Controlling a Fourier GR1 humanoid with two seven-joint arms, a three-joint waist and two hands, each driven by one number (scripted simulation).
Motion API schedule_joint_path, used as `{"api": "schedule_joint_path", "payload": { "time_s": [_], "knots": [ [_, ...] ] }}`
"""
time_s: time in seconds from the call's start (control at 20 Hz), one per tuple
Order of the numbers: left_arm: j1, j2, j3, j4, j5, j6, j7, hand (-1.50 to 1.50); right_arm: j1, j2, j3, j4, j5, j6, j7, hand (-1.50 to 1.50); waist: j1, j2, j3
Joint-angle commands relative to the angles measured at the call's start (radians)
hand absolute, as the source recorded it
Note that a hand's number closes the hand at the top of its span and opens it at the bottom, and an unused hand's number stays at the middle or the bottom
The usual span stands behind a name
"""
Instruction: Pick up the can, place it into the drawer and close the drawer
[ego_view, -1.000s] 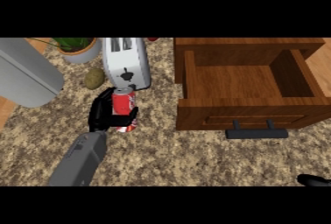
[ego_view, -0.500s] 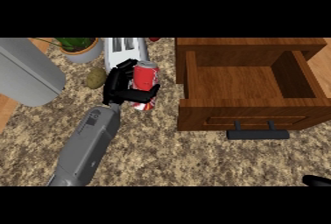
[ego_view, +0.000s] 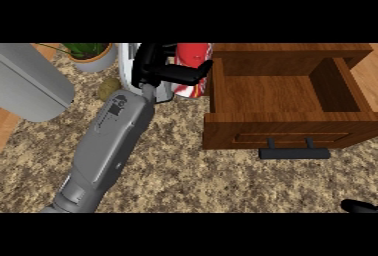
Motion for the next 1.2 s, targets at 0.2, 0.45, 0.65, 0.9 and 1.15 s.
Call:
{"api": "schedule_joint_path", "payload": {
  "time_s": [0.2,0.45,0.65,0.9,1.15],
  "knots": [
    [-0.209,-0.022,-0.013,-0.04,-0.049,0.076,0.205,1.5,-0.023,0.02,0.021,0.034,0.043,-0.019,-0.034,-1.5,0.003,0.0,0.0],
    [-0.363,-0.023,-0.02,0.157,-0.008,0.121,0.164,1.5,-0.036,-0.009,0.02,-0.031,0.007,-0.013,0.055,-1.5,-0.022,0.006,0.0],
    [-0.471,-0.023,-0.007,0.262,0.011,0.12,0.183,1.5,-0.031,-0.009,-0.023,0.028,-0.017,-0.005,-0.009,-1.5,-0.025,0.007,0.001],
    [-0.596,-0.023,-0.044,0.394,0.06,0.134,0.18,1.5,-0.057,-0.01,0.004,0.032,0.003,-0.007,-0.011,-1.5,-0.04,0.011,0.001],
    [-0.668,-0.023,-0.119,0.494,0.136,0.201,0.173,1.5,-0.073,-0.011,0.02,0.001,0.008,-0.02,0.035,-1.5,-0.067,0.015,0.002]
  ]
}}
